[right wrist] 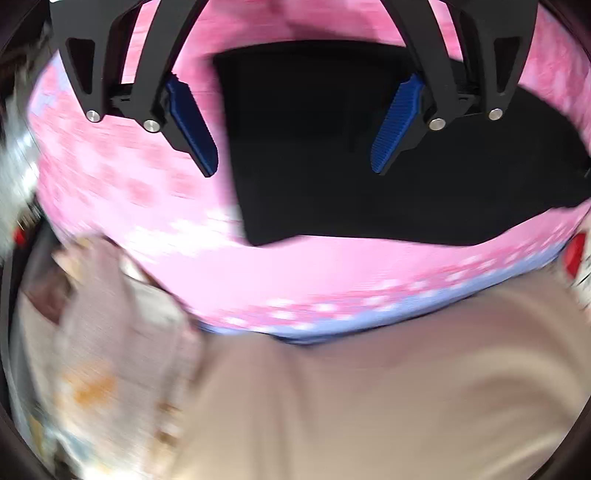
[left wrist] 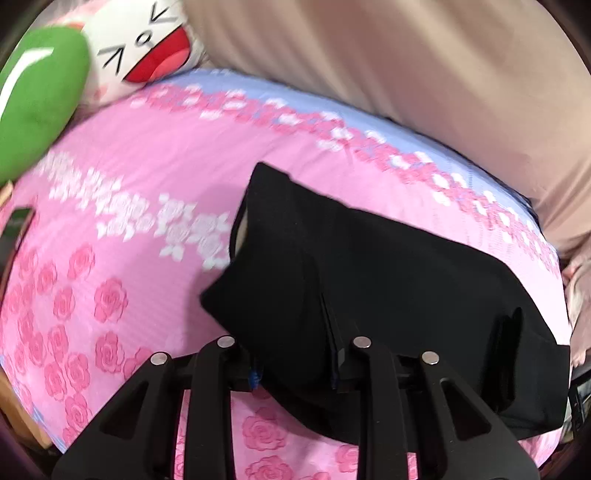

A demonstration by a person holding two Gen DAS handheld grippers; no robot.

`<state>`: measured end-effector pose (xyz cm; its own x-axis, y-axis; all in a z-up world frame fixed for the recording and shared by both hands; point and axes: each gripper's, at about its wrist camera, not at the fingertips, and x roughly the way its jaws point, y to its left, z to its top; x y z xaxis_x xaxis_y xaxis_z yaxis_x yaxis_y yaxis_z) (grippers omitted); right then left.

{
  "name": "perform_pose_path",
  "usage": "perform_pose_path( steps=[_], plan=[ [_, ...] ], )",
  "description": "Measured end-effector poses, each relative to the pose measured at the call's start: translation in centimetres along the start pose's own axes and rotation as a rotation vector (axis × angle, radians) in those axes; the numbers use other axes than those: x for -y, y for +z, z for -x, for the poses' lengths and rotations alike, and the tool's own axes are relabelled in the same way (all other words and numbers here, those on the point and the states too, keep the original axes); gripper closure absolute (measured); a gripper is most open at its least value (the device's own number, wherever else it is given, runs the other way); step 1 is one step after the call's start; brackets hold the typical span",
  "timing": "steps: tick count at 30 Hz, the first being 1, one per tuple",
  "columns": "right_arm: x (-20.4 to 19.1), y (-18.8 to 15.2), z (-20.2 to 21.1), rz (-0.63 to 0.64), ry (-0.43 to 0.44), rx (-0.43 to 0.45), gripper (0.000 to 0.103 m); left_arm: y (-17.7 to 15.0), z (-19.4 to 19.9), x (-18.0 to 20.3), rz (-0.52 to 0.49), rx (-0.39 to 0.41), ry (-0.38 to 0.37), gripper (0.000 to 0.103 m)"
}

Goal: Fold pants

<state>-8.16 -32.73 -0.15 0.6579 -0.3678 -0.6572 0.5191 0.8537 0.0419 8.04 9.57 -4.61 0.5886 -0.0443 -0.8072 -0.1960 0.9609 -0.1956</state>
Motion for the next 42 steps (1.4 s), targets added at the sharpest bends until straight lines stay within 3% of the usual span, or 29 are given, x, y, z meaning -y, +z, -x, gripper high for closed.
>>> perform_pose_path(
  steps=[2,4,6,7,8,9,10,11,12,13,14,15,17,20,24,26,29,31,33,36,39,42],
  plan=[
    [2.7,-0.2,-1.2,-0.039,-0.009,-0.050,0.018,-0.4,-0.6,-0.7,0.012,-0.016,0.006,0.077],
    [4.6,-0.6,-2.8,-0.088,0.037,-0.118,0.018,-0.7,-1.0,-0.9,0.007,-0.020,0.023,0.072],
    [5.2,-1.2,-4.0,-0.120,0.103,-0.162,0.018,-1.1,-1.4,-0.7,-0.001,-0.028,0.043,0.057],
    [5.3,-1.5,-4.6,-0.147,0.154,-0.188,0.018,-1.2,-1.8,-0.6,0.000,-0.041,0.036,0.036],
    [5.1,-1.8,-5.0,-0.168,0.199,-0.201,0.018,-1.4,-2.3,-0.6,0.016,-0.062,0.005,0.024],
    [4.5,-2.1,-5.1,-0.180,0.220,-0.208,0.017,-1.6,-2.6,-0.6,0.028,-0.069,-0.015,0.022],
    [4.0,-2.3,-5.0,-0.172,0.214,-0.195,0.021,-1.7,-2.7,-0.3,0.020,-0.039,-0.002,0.023],
    [3.5,-2.2,-5.0,-0.154,0.218,-0.186,0.049,-1.7,-2.8,-0.1,0.015,-0.030,0.009,0.030],
    [2.7,-2.2,-4.9,-0.151,0.248,-0.184,0.059,-1.6,-2.8,0.0,0.013,-0.008,0.019,0.046],
    [2.1,-2.0,-4.5,-0.146,0.225,-0.166,0.070,-1.4,-2.9,-0.2,0.020,-0.004,0.002,0.074],
    [1.4,-1.6,-4.0,-0.127,0.219,-0.160,0.080,-0.9,-2.9,-0.9,0.061,-0.019,-0.065,0.079],
    [0.9,-1.1,-3.5,-0.121,0.209,-0.149,0.083,-0.5,-2.5,-1.4,0.085,-0.020,-0.095,0.080],
    [-0.5,0.1,-1.6,-0.103,0.224,-0.102,0.084,0.6,-0.8,-2.3,0.093,0.018,-0.154,0.082],
    [-2.6,1.9,1.3,-0.079,0.316,-0.031,0.084,1.9,1.8,-2.9,0.056,0.049,-0.199,0.082],
    [-4.6,2.2,2.6,-0.025,0.349,-0.020,0.085,1.9,4.5,-4.3,0.006,0.115,-0.069,0.082],
    [-4.4,0.9,1.5,-0.022,0.326,-0.057,0.085,1.0,3.5,-5.8,0.020,0.065,-0.042,0.081],
    [-2.4,-2.1,-3.1,-0.048,0.193,-0.182,0.081,-0.8,0.9,-6.6,0.029,-0.013,0.005,0.080],
    [-0.8,-2.8,-3.5,-0.131,0.253,-0.190,0.075,-1.6,0.2,-6.5,0.033,-0.016,0.033,0.080],
    [0.4,-2.2,-2.4,-0.179,0.249,-0.187,0.065,-1.3,0.9,-5.9,0.026,0.008,0.044,0.080],
    [0.1,-0.8,0.9,-0.106,0.141,-0.074,0.051,0.1,3.1,-4.5,0.003,0.064,0.020,0.080],
    [-0.7,0.1,3.4,-0.077,0.164,0.010,0.039,1.1,6.1,-0.8,-0.069,0.132,-0.025,0.080],
    [-1.6,0.4,4.0,-0.053,0.196,0.043,0.038,0.9,9.9,5.6,-0.209,0.227,-0.082,0.079]
  ],
)
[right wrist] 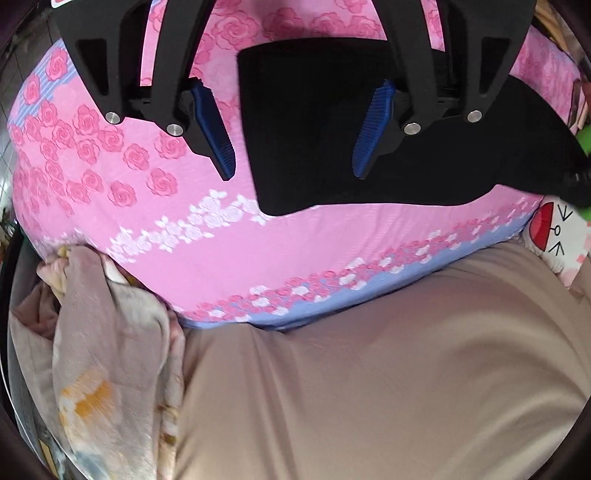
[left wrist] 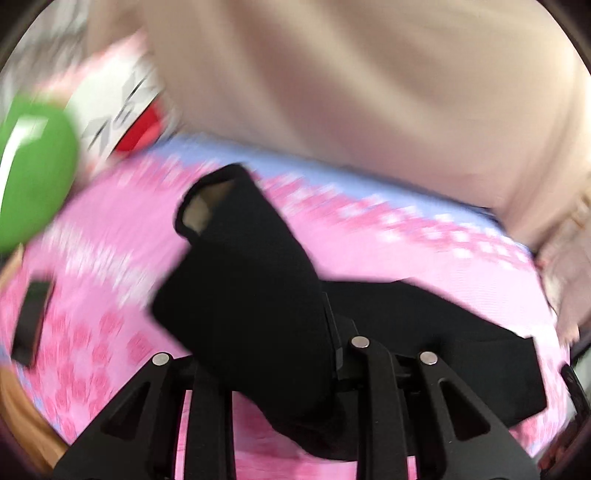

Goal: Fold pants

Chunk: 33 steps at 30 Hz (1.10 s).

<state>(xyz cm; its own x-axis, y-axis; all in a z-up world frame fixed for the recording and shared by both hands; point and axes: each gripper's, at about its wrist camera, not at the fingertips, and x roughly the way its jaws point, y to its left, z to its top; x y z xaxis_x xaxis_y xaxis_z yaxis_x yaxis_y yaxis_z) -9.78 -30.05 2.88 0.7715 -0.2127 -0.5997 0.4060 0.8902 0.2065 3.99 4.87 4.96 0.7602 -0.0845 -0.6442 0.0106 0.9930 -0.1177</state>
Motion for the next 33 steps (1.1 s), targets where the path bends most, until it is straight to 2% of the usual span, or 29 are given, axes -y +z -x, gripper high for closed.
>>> perform_pose_path(
  steps=[1,3,4,5,6,7,9,11,13,15,16,18,20,23,25,27,31,32,33],
  plan=[
    [-0.3,0.1,-0.3,0.004,0.012,0.000,0.038,0.4,1.3,3.4,-0.068,0.039,-0.041,0.078],
    [-0.5,0.0,-0.7,-0.002,0.037,-0.002,0.038,-0.1,2.5,8.5,-0.164,0.054,-0.128,0.072],
    [-0.5,-0.2,-0.9,-0.004,0.039,-0.004,0.038,-0.6,2.5,10.5,-0.199,0.042,-0.167,0.062],
    [-0.6,-0.4,-0.9,-0.003,0.036,-0.010,0.038,-1.8,1.7,13.5,-0.258,0.000,-0.229,0.043],
    [-0.6,-0.7,-1.2,0.001,0.030,-0.017,0.037,-3.1,0.5,15.6,-0.297,-0.048,-0.250,0.035],
    [-0.4,-0.9,-1.3,0.002,0.028,-0.026,0.037,-4.2,-0.6,16.8,-0.319,-0.090,-0.238,0.027],
    [0.1,-1.4,-1.2,-0.002,0.023,-0.044,0.037,-6.7,-3.1,18.3,-0.347,-0.202,-0.213,0.027],
    [0.9,-1.8,-0.8,-0.006,0.022,-0.048,0.036,-8.4,-4.1,18.0,-0.343,-0.286,-0.212,0.027],
    [1.3,-2.0,-0.4,-0.003,0.039,-0.058,0.035,-9.1,-3.2,16.5,-0.327,-0.276,-0.214,0.023],
    [1.0,-2.0,-0.5,0.010,0.056,-0.063,0.034,-8.6,-2.1,14.7,-0.300,-0.250,-0.242,0.015],
    [0.8,-1.9,-0.6,0.013,0.061,-0.061,0.033,-8.5,-1.4,13.8,-0.287,-0.231,-0.259,0.007],
    [0.0,-1.7,-1.4,0.009,0.101,-0.072,0.032,-8.8,-1.1,13.5,-0.296,-0.219,-0.247,0.005],
    [-0.7,-1.4,-2.2,-0.025,0.183,-0.098,0.032,-9.5,-1.0,13.6,-0.330,-0.248,-0.226,0.005],
    [-1.8,-1.4,-4.1,-0.098,0.394,-0.196,0.032,-9.7,1.7,12.2,-0.347,-0.216,-0.265,0.005],
    [-2.0,-1.6,-5.4,-0.152,0.479,-0.263,0.031,-9.3,3.0,10.7,-0.342,-0.176,-0.228,0.005],
    [-2.4,-2.0,-6.9,-0.191,0.517,-0.316,0.031,-8.8,3.2,9.1,-0.323,-0.174,-0.180,0.005],
    [-5.8,-2.4,-9.0,-0.131,0.545,-0.386,0.031,-7.9,2.1,6.0,-0.243,-0.159,-0.075,0.005],
    [-6.9,-2.6,-9.5,-0.105,0.537,-0.403,0.029,-7.6,1.8,5.2,-0.224,-0.154,-0.056,0.005],
    [-8.4,-2.8,-9.9,-0.073,0.480,-0.401,0.028,-7.4,1.7,4.5,-0.209,-0.150,-0.045,0.005]
  ],
)
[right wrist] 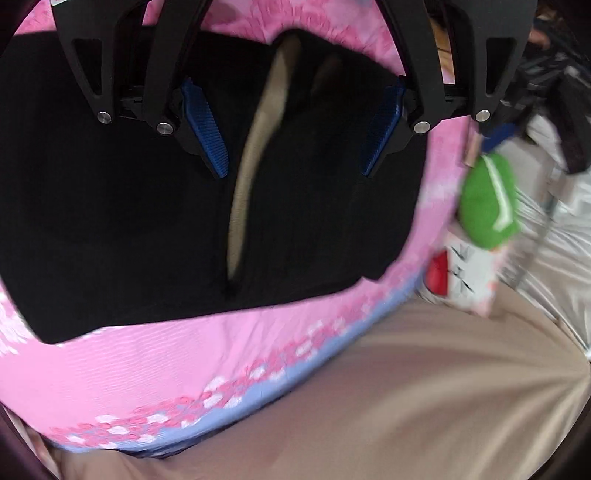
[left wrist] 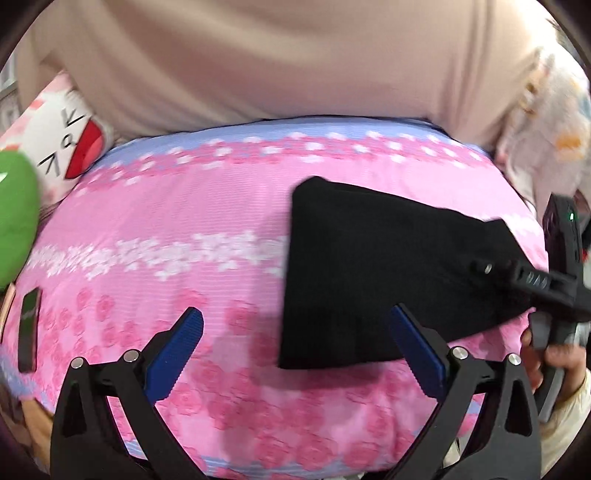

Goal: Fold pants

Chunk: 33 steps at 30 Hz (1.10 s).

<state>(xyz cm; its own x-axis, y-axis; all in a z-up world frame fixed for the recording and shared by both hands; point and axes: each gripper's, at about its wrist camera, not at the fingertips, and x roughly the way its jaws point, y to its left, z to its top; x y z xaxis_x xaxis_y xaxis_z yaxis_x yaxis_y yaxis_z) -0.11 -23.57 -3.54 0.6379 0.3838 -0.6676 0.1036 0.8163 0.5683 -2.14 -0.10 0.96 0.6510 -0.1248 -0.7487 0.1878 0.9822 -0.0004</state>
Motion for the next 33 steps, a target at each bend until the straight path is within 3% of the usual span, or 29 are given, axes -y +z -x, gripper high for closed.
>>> perform_pose_path(
  steps=[1,3,5,6,11,14,15,18,20,21,22,23,24,26,29,33],
  plan=[
    [-0.8,0.1,-0.5,0.021,-0.040,0.014,0.028,0.1,-0.1,-0.7,0.018,0.003,0.014,0.005],
    [-2.8,0.3,-1.0,0.078,-0.079,0.029,0.078,0.4,-0.1,-1.9,0.045,0.017,0.042,0.005],
    [-4.5,1.3,-0.3,0.113,-0.047,0.051,0.093,0.7,0.2,-2.9,0.071,0.032,0.066,0.005],
    [-5.6,2.0,1.2,0.150,-0.013,0.084,0.095,0.8,0.4,-3.1,0.078,0.039,0.067,0.005],
    [-8.4,4.9,10.1,0.272,-0.044,0.282,0.095,1.4,0.9,-3.4,0.088,0.076,0.084,0.005],
    [-5.4,5.5,11.6,0.273,-0.187,0.284,0.089,1.4,-0.6,-2.8,0.086,0.044,0.074,0.005],
    [-2.4,5.0,10.6,0.223,-0.294,0.256,0.082,1.4,-1.3,-2.4,0.082,0.029,0.067,0.005],
    [3.7,2.7,8.0,0.091,-0.541,0.156,0.080,1.2,-3.2,-1.1,0.067,-0.016,0.064,0.005],
    [5.9,1.2,8.5,0.002,-0.412,0.147,0.080,1.1,-4.1,-0.3,0.057,-0.039,0.052,0.005],
    [6.5,0.7,9.2,-0.047,-0.297,0.162,0.078,1.1,-4.5,0.2,0.050,-0.048,0.051,0.005],
    [6.5,0.5,9.5,-0.056,-0.255,0.172,0.077,1.1,-4.8,0.6,0.042,-0.053,0.050,0.005],
    [6.2,0.6,9.7,-0.044,-0.257,0.179,0.070,1.1,-5.1,1.1,0.035,-0.058,0.051,0.005],
    [5.8,0.7,9.6,-0.018,-0.285,0.188,0.051,1.1,-5.4,1.5,0.030,-0.062,0.049,0.005],
    [5.8,1.0,8.9,-0.001,-0.303,0.190,0.037,1.2,-5.7,2.2,0.021,-0.071,0.045,0.005],
    [6.2,1.2,7.5,-0.031,-0.238,0.169,0.037,1.3,-6.0,3.0,0.011,-0.073,0.049,0.005],
    [5.5,1.2,9.7,-0.059,-0.242,0.280,0.037,1.3,-6.3,3.4,0.014,-0.085,0.058,0.005]
  ],
)
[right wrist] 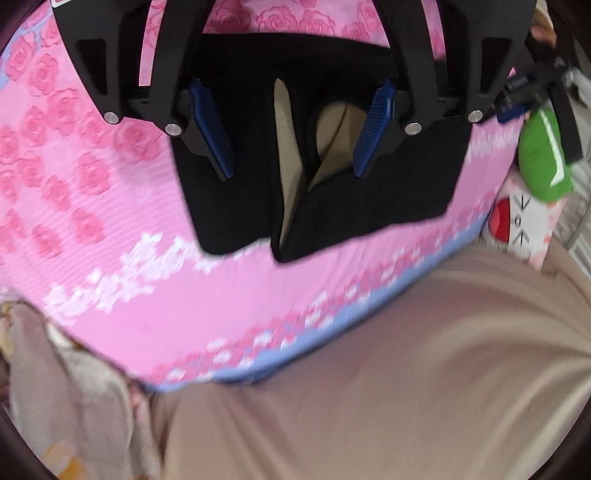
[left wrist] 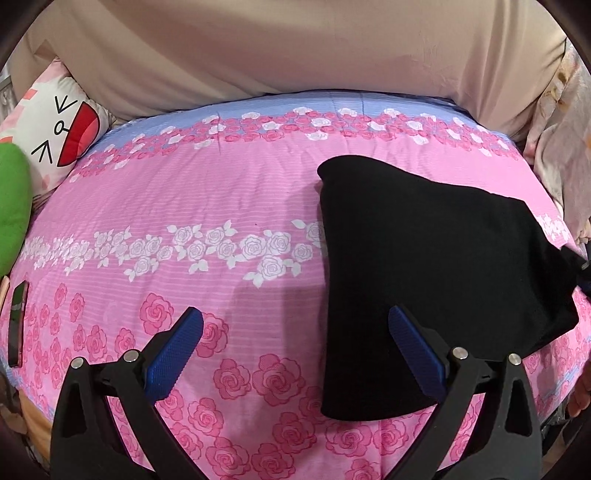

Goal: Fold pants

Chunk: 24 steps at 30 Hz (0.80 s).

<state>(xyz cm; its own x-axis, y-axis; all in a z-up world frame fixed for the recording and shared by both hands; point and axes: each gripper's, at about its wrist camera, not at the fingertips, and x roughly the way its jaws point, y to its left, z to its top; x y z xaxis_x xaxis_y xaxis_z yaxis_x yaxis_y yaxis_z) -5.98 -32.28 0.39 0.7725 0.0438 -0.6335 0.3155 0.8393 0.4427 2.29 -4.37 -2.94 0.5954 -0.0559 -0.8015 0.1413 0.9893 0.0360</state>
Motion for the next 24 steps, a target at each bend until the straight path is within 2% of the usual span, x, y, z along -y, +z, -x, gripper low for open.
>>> perform_pose_path(
  steps=[2,3,8,9,10,11,12,13,14,17,18,19,21,22,23,24],
  plan=[
    [-0.6,0.1,0.8,0.014,0.033,0.014,0.036,0.1,-0.1,0.1,-0.001,0.000,0.002,0.005],
    [-1.0,0.0,0.6,0.032,0.046,-0.007,0.031,0.1,-0.1,0.1,0.000,0.000,0.002,0.005],
    [-1.6,-2.1,-2.8,0.063,0.035,-0.149,0.028,0.0,-0.1,0.1,-0.002,0.002,0.001,0.005],
    [-1.9,-2.6,-3.4,0.082,-0.002,-0.143,0.030,0.0,-0.1,0.0,-0.002,0.000,0.001,0.005],
    [-2.4,-3.0,-3.6,0.120,-0.031,-0.116,0.035,0.0,-0.1,0.0,0.000,0.000,-0.002,0.005],
    [-2.7,-3.2,-3.6,0.139,-0.051,-0.105,0.064,0.1,0.0,-0.1,0.003,0.000,-0.005,0.005],
    [-3.1,-3.1,-3.5,0.143,-0.016,-0.111,0.083,0.2,0.1,-0.2,0.008,0.000,-0.010,0.005],
    [-3.0,-2.9,-2.9,0.124,0.053,-0.104,0.086,0.3,0.4,-0.4,0.017,0.004,-0.025,0.005],
    [-3.5,-2.3,-1.5,0.128,0.085,-0.073,0.090,0.4,0.8,-0.5,0.028,0.011,-0.040,0.005],
    [-4.1,-1.0,2.1,0.158,0.103,0.015,0.090,0.8,1.8,-0.7,0.048,0.031,-0.090,0.005],
    [-3.7,-0.7,3.0,0.169,0.092,0.031,0.090,0.9,2.0,-0.6,0.050,0.036,-0.103,0.005],
    [-3.1,-0.9,2.9,0.175,0.046,0.030,0.089,0.8,1.9,-0.5,0.052,0.034,-0.109,0.005],
    [-1.0,-1.6,1.3,0.159,-0.055,-0.009,0.079,0.5,1.0,0.2,0.052,0.011,-0.133,0.005],
    [0.7,-2.6,-0.6,0.135,-0.113,-0.081,0.079,0.3,0.3,0.6,0.050,-0.014,-0.151,0.005],
    [1.6,-3.1,-1.0,0.104,-0.082,-0.081,0.077,0.0,-0.6,1.2,0.044,-0.049,-0.183,0.005],
    [2.4,-3.4,-0.3,0.049,-0.028,-0.041,0.073,-0.3,-1.3,1.7,0.037,-0.071,-0.204,0.005]
  ],
)
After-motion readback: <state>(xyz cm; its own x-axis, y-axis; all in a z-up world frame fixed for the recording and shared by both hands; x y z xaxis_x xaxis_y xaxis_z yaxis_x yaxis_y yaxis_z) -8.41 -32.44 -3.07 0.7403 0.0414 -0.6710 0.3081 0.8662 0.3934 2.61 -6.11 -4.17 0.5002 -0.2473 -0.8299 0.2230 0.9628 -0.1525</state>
